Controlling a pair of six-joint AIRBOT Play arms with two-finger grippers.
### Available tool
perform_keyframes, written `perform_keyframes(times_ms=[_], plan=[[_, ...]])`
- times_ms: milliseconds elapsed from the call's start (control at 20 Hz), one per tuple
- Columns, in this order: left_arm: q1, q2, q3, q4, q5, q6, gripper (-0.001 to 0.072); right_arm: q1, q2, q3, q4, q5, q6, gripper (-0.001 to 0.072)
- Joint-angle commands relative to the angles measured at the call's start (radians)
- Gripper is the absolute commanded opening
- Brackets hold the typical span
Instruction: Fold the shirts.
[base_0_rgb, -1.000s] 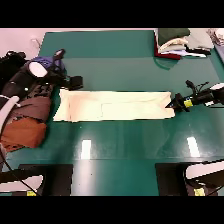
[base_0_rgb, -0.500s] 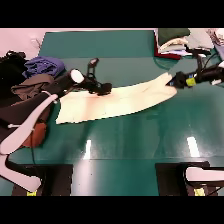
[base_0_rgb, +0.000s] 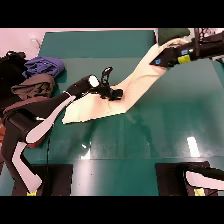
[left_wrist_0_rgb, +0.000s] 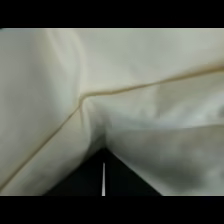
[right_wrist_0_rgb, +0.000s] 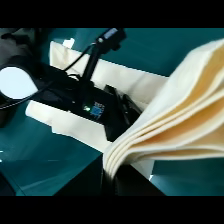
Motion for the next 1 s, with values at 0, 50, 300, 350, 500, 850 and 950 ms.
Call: perform_keyframes(times_ms=[0, 50, 300, 350, 500, 850, 950], plan=[[0.033, -0.007, 0.035, 0.001, -0.051, -0.011, 0.0023, 0.113, 0.005, 0.032, 0.002, -0.05, 0.018, 0.0015], [0.067, -0.004, 0.07, 0.003, -0.111, -0.01, 0.0024, 0.142, 0.0, 0.031, 0.002, -0.066, 0.018, 0.0015], [0.284, 0.171, 0.182, 0.146, -0.243, -0.005, 0.0023, 0.343, -0.106, 0.032, 0.137, -0.2, -0.028, 0.0016], [0.335, 0.227, 0.197, 0.175, -0.256, -0.004, 0.0023, 0.395, -0.143, 0.032, 0.179, -0.253, -0.051, 0.0015], [0.46, 0.384, 0.207, 0.239, -0.271, -0.004, 0.0023, 0.566, -0.301, 0.081, 0.29, -0.417, -0.145, 0.0079], [0.545, 0.507, 0.206, 0.291, -0.362, 0.008, 0.0024, 0.562, -0.49, 0.309, 0.046, -0.206, -0.052, 0.0438], [0.529, 0.505, 0.204, 0.292, -0.361, 0.008, 0.0024, 0.463, -0.467, 0.244, -0.067, -0.114, -0.012, 0.0438]])
